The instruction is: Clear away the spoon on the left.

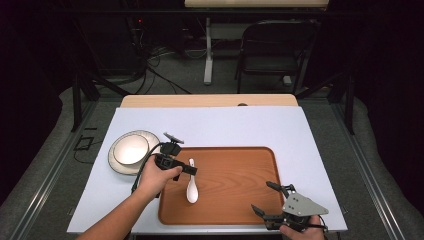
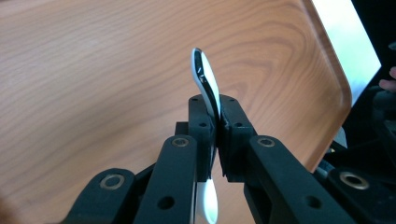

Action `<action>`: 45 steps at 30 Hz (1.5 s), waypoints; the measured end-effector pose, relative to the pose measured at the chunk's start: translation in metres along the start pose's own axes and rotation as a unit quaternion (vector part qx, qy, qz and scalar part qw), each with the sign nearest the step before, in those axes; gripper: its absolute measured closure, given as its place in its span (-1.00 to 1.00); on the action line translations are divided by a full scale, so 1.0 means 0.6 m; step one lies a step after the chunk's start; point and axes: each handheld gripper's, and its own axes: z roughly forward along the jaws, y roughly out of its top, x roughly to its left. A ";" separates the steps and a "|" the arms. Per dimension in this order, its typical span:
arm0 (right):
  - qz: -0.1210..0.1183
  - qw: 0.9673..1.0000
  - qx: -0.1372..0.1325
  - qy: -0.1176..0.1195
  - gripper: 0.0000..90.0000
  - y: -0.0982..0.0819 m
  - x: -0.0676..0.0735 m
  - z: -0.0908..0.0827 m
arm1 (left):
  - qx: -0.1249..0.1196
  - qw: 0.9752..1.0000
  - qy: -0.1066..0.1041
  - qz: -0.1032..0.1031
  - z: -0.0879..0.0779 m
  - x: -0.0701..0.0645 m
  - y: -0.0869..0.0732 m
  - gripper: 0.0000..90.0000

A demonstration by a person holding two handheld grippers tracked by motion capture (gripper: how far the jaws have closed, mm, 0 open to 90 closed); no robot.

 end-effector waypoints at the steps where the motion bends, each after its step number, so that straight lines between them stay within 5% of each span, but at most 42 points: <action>1: 0.000 1.000 0.000 0.000 -0.61 0.000 0.000 0.000 | -0.004 1.000 0.003 -0.006 0.002 0.004 0.000 0.88; 14: 0.000 1.000 -0.001 0.000 -0.61 0.000 0.000 0.000 | -0.023 0.998 0.017 -0.061 0.016 0.025 -0.006 0.82; 27: 0.000 1.000 -0.001 0.001 -0.61 0.000 0.000 0.000 | -0.028 0.992 0.008 -0.123 0.037 0.046 -0.005 0.79; 45: 0.002 1.000 -0.002 0.002 -0.61 0.000 0.000 0.000 | -0.027 0.988 0.007 -0.152 0.053 0.070 -0.005 0.73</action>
